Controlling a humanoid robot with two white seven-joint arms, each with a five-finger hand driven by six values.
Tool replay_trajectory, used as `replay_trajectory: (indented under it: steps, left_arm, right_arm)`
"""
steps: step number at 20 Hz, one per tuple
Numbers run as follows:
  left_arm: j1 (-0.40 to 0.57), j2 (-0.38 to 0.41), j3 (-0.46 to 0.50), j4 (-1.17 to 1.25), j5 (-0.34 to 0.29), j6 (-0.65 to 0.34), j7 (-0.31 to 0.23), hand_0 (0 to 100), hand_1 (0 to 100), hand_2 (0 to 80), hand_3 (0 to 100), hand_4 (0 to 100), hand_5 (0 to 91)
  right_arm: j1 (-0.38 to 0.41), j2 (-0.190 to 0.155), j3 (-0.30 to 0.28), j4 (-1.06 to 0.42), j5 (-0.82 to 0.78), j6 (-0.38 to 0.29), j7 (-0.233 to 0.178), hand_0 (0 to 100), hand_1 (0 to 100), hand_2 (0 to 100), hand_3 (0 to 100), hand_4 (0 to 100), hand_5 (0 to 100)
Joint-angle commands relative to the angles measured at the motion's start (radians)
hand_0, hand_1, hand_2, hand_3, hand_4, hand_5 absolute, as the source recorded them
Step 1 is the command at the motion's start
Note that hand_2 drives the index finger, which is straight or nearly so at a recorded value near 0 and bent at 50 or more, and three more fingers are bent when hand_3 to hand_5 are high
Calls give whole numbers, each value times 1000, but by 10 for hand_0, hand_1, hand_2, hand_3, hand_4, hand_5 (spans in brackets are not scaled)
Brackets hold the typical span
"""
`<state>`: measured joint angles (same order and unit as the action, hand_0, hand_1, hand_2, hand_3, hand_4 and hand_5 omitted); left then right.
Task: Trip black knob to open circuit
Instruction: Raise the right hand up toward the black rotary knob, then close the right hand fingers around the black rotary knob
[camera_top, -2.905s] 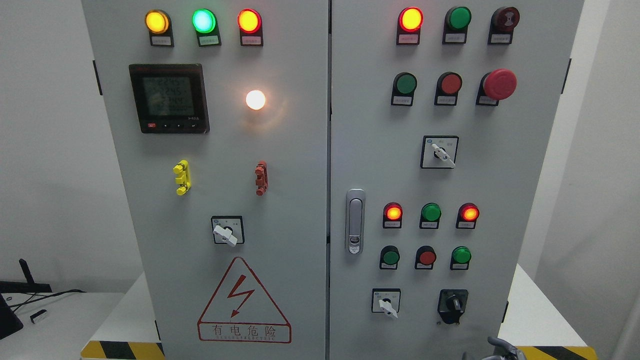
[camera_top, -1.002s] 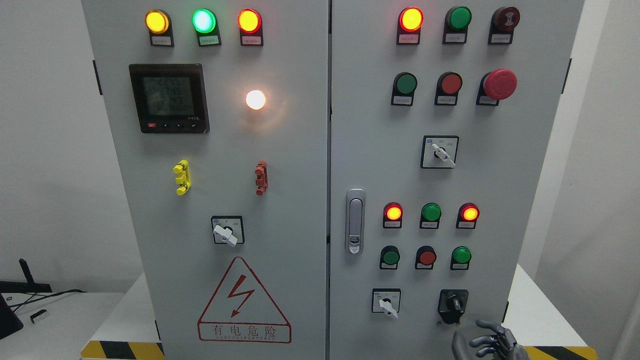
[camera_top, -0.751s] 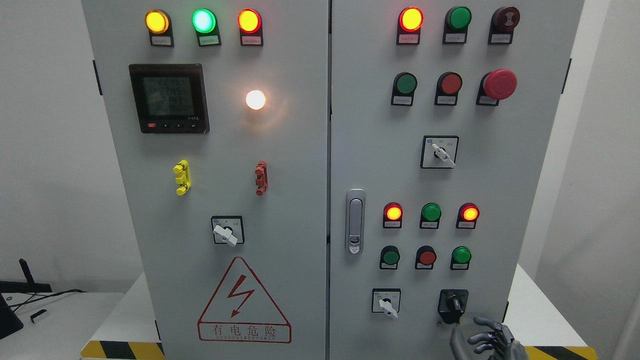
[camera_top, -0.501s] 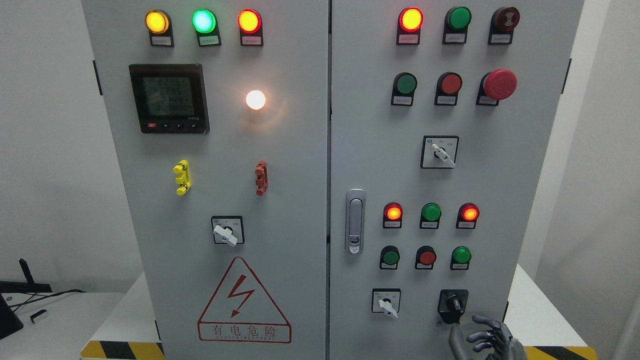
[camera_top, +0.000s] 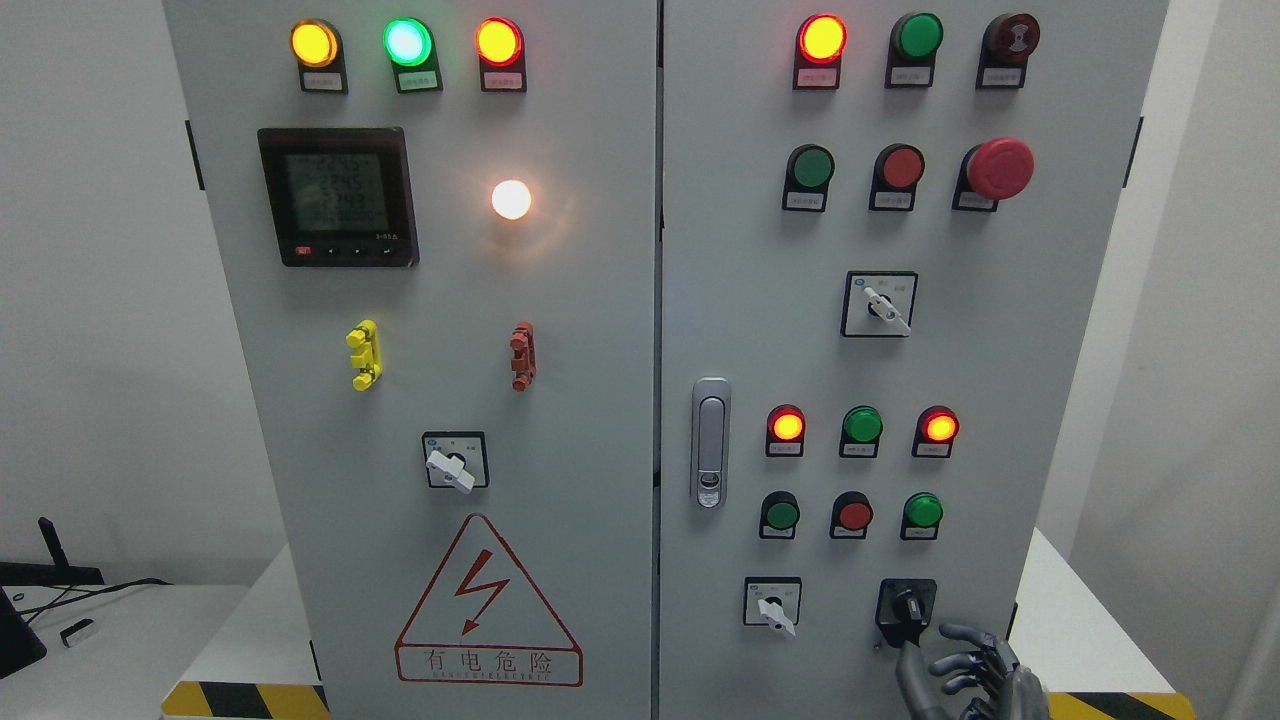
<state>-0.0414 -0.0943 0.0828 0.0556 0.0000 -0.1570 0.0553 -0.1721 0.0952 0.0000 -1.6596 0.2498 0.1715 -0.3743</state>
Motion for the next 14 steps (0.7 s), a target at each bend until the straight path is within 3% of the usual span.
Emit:
replay_trajectory:
  steps: [1,14]
  left_arm:
    - [0,1,0,1,-31,1,0,120,389,0,0,0,0]
    - [0,1,0,0,-31,1,0,120,389,0,0,0,0]
  right_arm:
    - [-6,11,34,9,0,0,0,322,756,414,697,773,955]
    - [-20,14,37,9,14,16,0,329,757,440,706,773,955]
